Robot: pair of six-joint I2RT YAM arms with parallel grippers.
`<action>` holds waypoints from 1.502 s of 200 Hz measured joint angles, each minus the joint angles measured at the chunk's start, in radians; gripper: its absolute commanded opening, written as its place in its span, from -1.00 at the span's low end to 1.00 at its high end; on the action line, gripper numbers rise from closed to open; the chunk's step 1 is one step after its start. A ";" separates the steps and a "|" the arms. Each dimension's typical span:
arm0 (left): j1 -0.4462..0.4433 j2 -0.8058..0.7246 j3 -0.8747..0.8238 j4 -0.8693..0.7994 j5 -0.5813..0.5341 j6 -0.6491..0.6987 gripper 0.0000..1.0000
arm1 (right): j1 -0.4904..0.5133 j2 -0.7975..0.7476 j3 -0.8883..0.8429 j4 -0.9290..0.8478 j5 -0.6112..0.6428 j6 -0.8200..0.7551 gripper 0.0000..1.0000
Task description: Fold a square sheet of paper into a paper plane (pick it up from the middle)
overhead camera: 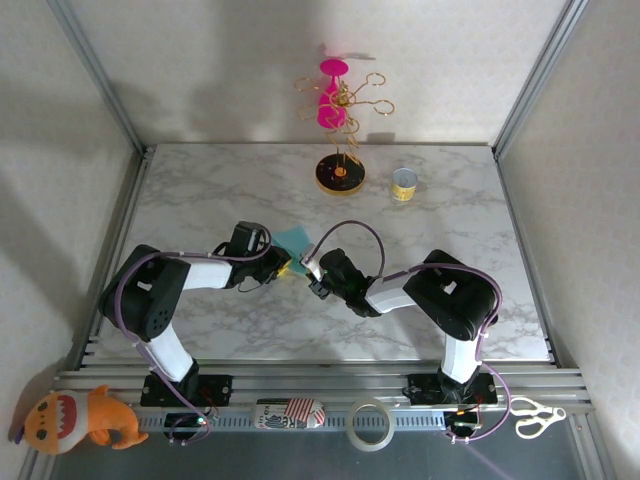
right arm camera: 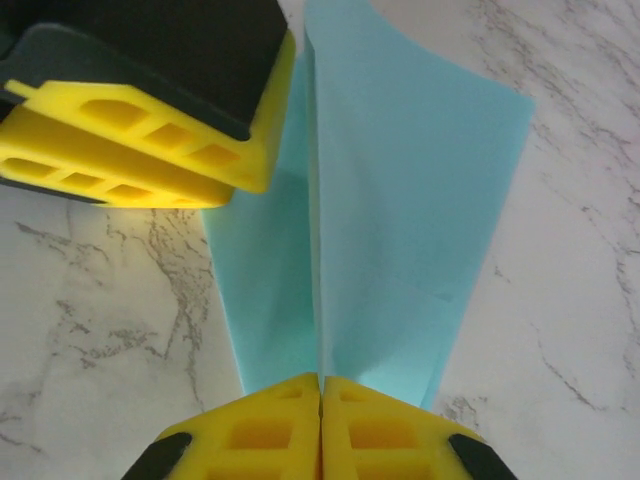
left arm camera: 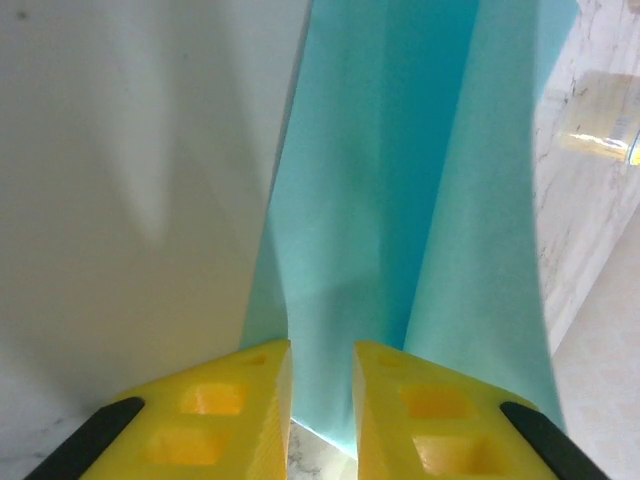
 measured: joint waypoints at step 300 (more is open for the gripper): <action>-0.002 0.035 0.047 -0.020 0.002 0.057 -0.51 | 0.000 0.001 0.025 -0.031 0.023 0.007 -0.57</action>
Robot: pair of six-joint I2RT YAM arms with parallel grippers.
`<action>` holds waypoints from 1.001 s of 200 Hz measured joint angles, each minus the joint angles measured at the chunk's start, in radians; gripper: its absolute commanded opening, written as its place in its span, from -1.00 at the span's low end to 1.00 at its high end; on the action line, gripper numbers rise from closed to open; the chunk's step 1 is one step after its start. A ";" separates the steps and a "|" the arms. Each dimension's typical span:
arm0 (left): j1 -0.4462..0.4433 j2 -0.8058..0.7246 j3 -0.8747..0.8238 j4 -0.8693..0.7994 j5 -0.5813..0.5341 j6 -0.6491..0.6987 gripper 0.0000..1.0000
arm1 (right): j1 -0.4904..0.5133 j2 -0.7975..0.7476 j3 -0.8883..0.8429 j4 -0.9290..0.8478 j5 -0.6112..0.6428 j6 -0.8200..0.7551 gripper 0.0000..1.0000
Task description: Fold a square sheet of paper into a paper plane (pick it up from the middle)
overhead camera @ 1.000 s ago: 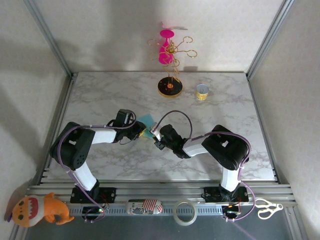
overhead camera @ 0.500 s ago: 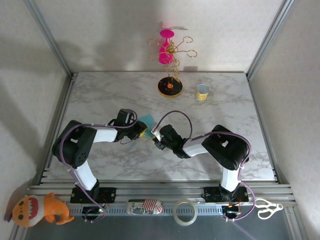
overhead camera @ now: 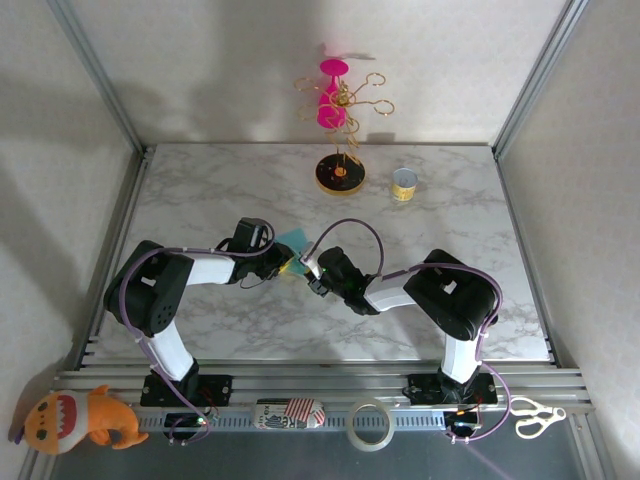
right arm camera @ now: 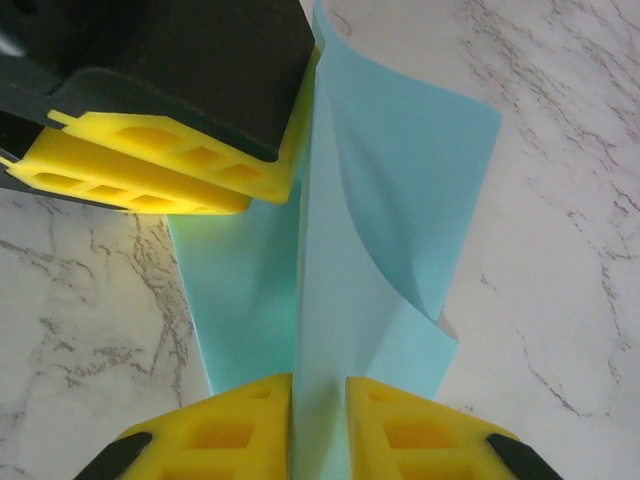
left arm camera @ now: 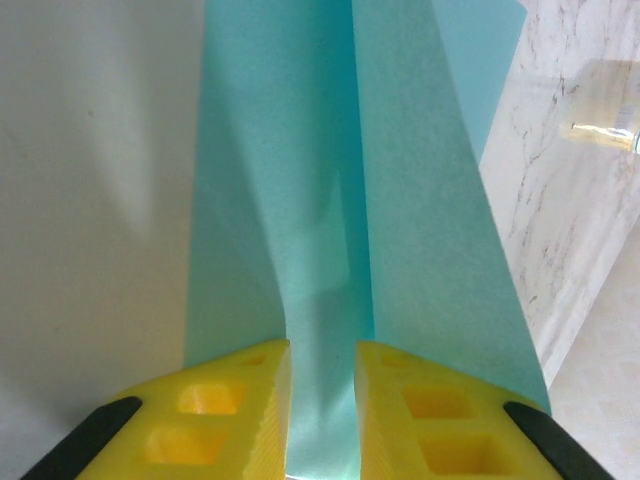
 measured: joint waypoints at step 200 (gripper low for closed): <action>0.003 -0.098 0.000 -0.082 -0.038 0.022 -0.59 | -0.048 0.017 0.030 -0.052 -0.163 0.076 -0.92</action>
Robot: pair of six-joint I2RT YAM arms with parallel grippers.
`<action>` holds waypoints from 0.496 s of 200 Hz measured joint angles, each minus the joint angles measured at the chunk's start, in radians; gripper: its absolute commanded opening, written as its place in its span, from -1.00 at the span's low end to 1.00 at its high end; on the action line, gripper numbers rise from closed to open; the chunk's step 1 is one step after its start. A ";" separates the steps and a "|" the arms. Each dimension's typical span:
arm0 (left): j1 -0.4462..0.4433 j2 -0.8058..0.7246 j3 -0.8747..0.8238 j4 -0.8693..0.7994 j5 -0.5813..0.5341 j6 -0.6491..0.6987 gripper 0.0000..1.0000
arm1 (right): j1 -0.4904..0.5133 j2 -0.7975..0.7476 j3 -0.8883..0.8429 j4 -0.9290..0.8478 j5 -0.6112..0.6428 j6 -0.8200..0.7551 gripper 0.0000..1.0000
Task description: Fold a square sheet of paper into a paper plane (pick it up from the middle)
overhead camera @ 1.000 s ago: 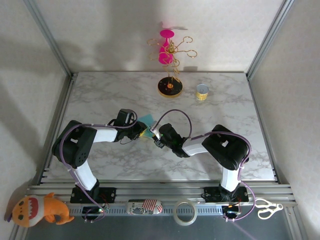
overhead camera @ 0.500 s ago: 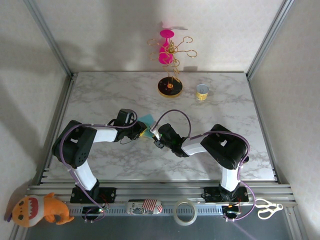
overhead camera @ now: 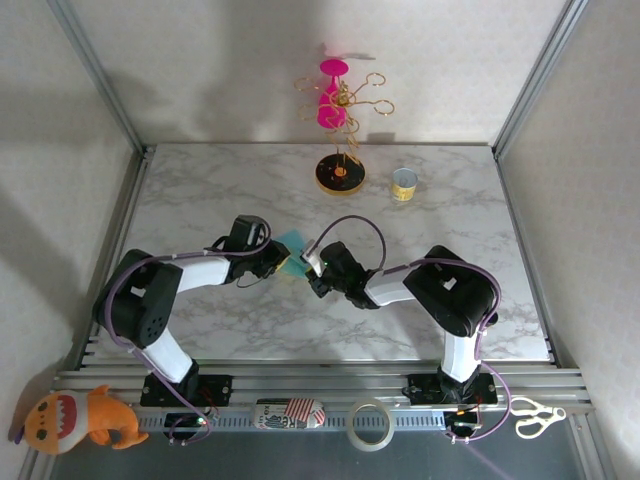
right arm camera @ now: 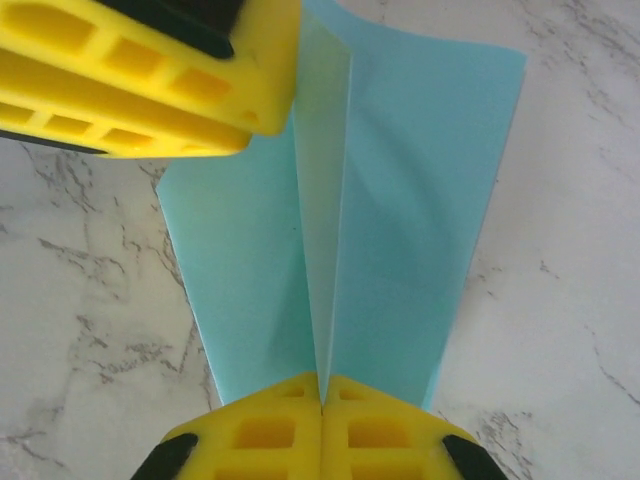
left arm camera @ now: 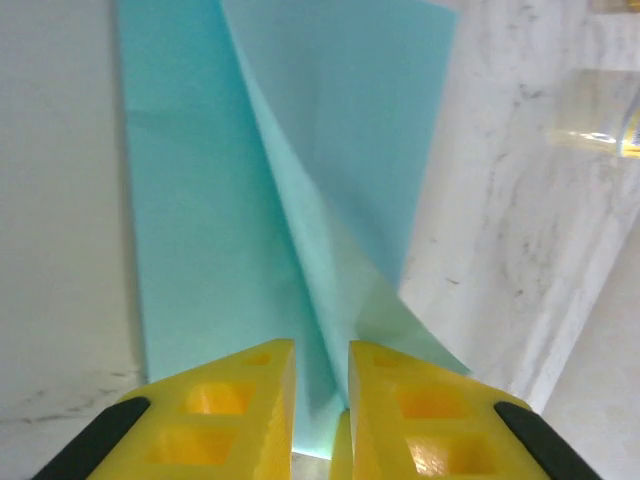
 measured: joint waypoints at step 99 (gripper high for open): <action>0.000 -0.014 -0.041 0.077 0.033 0.000 -0.55 | -0.076 0.029 0.041 -0.030 -0.244 0.175 -0.97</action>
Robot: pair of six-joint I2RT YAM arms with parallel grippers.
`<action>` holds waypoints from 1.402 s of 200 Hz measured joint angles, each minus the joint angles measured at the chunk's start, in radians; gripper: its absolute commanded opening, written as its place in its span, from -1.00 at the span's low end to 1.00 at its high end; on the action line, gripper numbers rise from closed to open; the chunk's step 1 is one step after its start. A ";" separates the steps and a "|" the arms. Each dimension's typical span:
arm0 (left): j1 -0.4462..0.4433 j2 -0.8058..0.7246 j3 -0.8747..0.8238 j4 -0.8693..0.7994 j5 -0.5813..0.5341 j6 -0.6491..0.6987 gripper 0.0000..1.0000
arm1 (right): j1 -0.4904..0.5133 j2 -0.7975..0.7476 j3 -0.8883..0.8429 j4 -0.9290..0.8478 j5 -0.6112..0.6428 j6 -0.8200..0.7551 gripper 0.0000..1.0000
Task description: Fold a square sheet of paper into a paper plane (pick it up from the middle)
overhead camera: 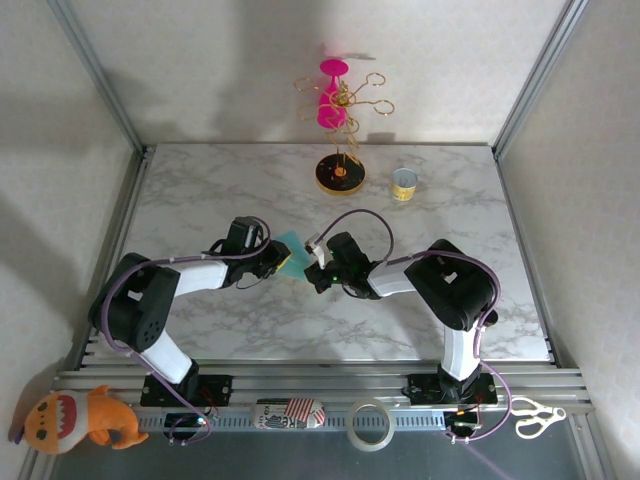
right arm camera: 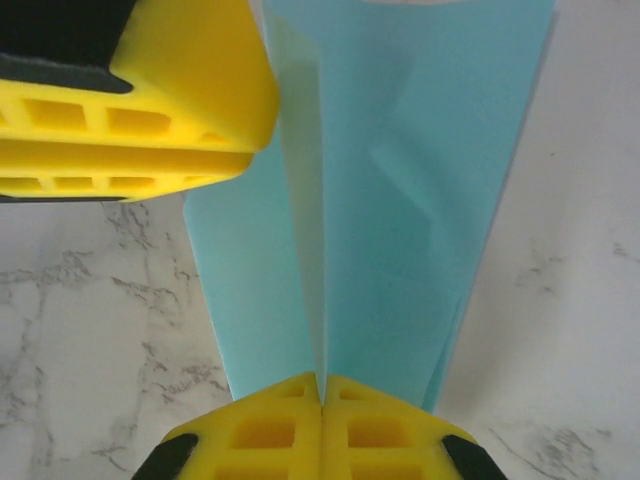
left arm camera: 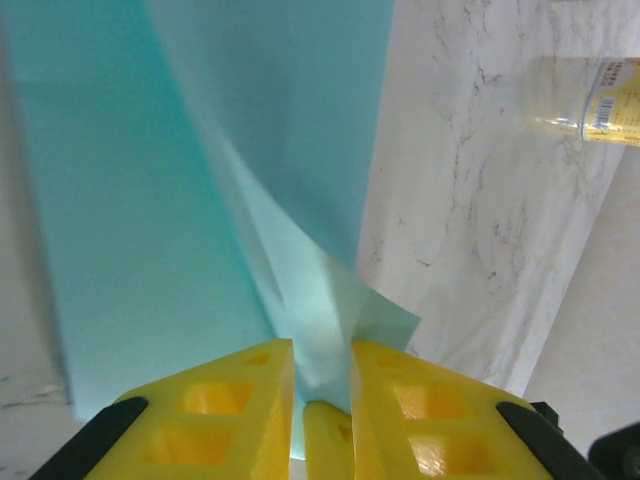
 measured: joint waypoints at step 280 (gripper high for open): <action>0.000 0.115 -0.040 0.255 0.113 -0.067 -0.73 | -0.097 0.064 0.045 0.003 -0.278 0.251 -0.80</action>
